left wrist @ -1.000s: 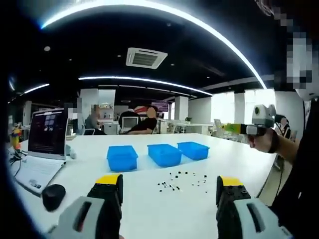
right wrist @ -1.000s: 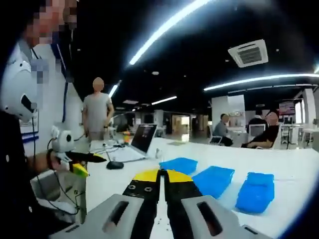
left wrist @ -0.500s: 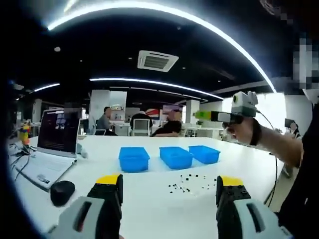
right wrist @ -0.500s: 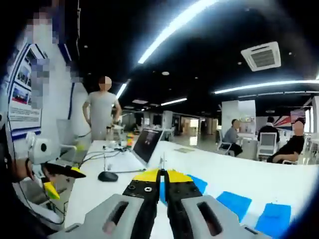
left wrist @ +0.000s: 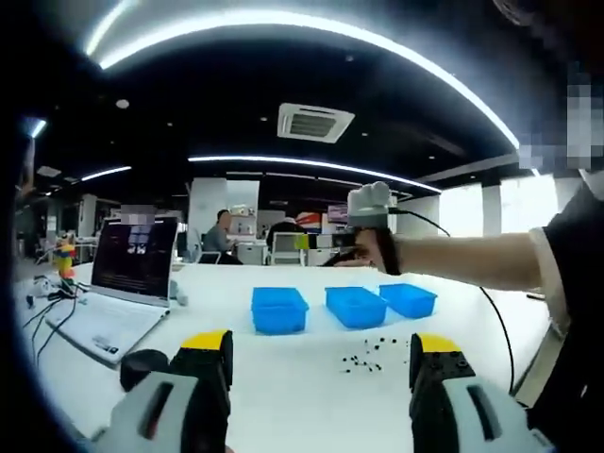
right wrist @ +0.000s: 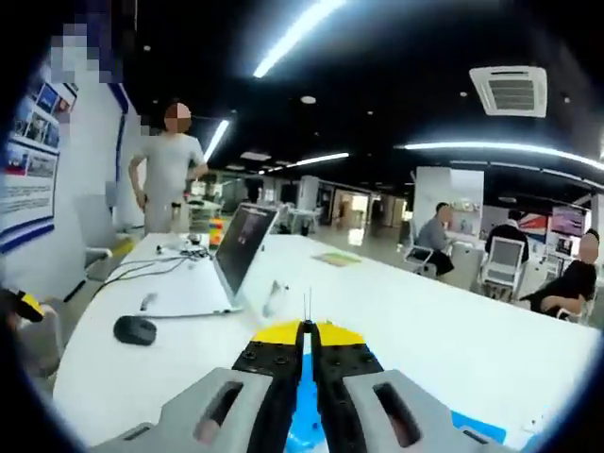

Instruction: Pick up the resistors one by one and place each resistor into its matching bin, sorting the parts by color and model until every resistor is separated into the correct bin for its type

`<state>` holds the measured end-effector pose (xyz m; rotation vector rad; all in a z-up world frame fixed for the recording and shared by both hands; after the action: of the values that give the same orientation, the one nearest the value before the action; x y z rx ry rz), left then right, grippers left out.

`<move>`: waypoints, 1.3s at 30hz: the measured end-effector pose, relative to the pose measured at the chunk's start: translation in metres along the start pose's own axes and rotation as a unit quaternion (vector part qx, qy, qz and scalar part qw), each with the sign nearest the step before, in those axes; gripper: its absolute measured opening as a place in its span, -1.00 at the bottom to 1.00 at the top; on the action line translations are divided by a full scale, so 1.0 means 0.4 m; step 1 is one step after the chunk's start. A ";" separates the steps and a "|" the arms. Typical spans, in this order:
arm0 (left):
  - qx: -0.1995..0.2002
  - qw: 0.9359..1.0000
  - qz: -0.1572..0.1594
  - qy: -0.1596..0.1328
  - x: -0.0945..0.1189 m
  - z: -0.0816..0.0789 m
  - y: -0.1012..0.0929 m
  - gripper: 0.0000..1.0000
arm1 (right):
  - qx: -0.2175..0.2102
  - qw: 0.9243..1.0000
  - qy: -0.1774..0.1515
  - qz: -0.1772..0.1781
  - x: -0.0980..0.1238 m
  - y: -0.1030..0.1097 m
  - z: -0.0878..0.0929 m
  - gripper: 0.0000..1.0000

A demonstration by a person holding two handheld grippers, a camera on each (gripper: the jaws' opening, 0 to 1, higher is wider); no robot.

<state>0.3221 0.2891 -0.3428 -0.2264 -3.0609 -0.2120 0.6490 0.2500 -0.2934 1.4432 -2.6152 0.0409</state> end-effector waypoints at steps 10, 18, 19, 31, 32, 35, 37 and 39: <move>0.000 1.000 -0.012 0.003 0.004 -0.004 0.013 0.54 | 0.014 0.999 0.033 0.006 -0.026 0.012 0.048 -0.58; 0.001 1.000 0.006 0.003 -0.012 -0.004 -0.005 0.54 | 0.002 1.000 0.012 -0.018 0.114 0.016 0.026 -0.53; 0.002 1.000 0.009 0.002 -0.014 -0.004 -0.007 0.54 | 0.000 1.000 0.008 -0.018 0.134 0.014 0.026 -0.53; 0.002 0.997 0.081 -0.008 -0.044 -0.008 -0.040 0.54 | -0.029 0.998 -0.049 0.007 0.596 0.079 0.115 -0.44; 0.000 0.996 0.084 -0.009 -0.046 -0.007 -0.042 0.54 | -0.038 0.998 -0.052 0.016 0.638 0.086 0.125 -0.41; -0.004 0.995 0.097 -0.008 -0.056 -0.005 -0.053 0.54 | -0.040 0.996 -0.064 0.042 0.750 0.111 0.154 -0.38; -0.006 0.994 0.111 -0.008 -0.064 -0.005 -0.065 0.54 | -0.040 0.995 -0.063 0.063 0.821 0.125 0.180 -0.37; -0.010 0.993 0.117 -0.008 -0.070 -0.008 -0.071 0.54 | -0.046 0.993 -0.067 0.083 0.877 0.133 0.194 -0.36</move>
<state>0.3454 0.2567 -0.3457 -0.5850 -3.0133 -0.2281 0.4107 -0.0235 -0.3156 1.2351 -2.7989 -0.1623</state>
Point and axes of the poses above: the point that each gripper's makers call its tool centre point, and the gripper's own axes: x roughly backward along the fingers, y roughly to its left, z roughly out of its underside, the point moved 4 cm from there along x, roughly backward along the fingers, and after that the axes turned 11 degrees about -x, right-handed, at the moved point
